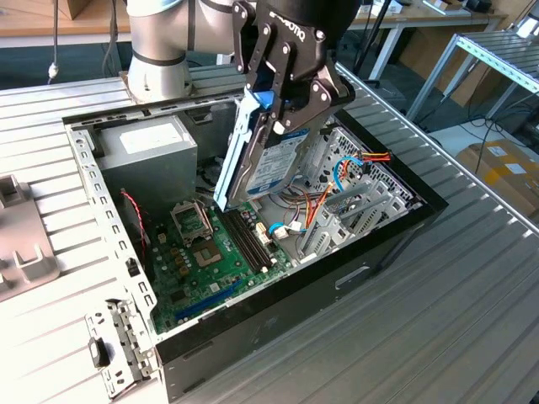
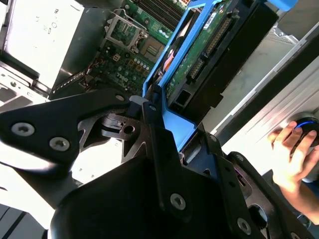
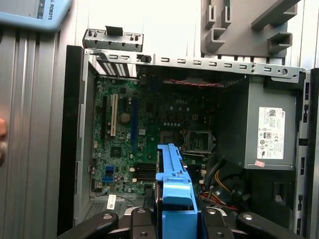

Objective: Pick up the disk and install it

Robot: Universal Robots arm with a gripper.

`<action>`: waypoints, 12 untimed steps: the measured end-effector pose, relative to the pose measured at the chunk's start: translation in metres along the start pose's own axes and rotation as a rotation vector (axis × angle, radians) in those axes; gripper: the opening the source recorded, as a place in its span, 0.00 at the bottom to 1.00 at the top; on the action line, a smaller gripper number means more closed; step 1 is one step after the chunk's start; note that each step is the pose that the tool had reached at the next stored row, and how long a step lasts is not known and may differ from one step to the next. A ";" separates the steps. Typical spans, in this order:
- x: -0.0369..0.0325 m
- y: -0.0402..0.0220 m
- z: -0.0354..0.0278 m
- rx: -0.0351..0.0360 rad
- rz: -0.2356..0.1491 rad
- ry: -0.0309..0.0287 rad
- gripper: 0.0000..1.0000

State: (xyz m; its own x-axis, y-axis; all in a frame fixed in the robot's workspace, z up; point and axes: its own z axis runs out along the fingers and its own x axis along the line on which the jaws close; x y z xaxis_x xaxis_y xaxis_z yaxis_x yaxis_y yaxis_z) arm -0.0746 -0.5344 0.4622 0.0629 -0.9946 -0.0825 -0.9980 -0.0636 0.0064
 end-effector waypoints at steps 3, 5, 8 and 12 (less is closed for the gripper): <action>0.0039 -0.0028 -0.0001 -0.0001 0.000 -0.0001 0.37; 0.0053 -0.0044 -0.0002 -0.0003 0.000 0.0001 0.37; 0.0079 -0.0070 -0.0002 -0.0004 0.000 0.0000 0.37; 0.0119 -0.0109 -0.0003 -0.0007 0.000 0.0000 0.37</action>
State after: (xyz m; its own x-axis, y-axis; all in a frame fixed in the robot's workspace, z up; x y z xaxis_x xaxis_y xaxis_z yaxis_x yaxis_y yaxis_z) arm -0.0629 -0.5456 0.4614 0.0627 -0.9946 -0.0825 -0.9980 -0.0635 0.0071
